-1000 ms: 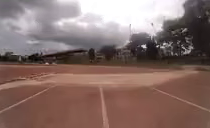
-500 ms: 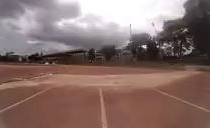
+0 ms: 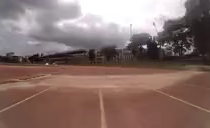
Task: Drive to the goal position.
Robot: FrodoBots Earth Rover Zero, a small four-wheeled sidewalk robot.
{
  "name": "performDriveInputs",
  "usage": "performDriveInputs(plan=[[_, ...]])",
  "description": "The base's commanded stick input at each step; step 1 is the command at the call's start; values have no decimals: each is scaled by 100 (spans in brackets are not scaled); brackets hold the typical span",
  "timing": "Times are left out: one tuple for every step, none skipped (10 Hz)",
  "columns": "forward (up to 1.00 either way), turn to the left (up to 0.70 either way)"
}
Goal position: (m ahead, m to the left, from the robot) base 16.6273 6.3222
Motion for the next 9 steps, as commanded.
performDriveInputs(plan=[[45, 0], [45, 0], [45, 0], [45, 0], [45, 0], [45, 0], [45, 0], [45, 0], [45, 0]])
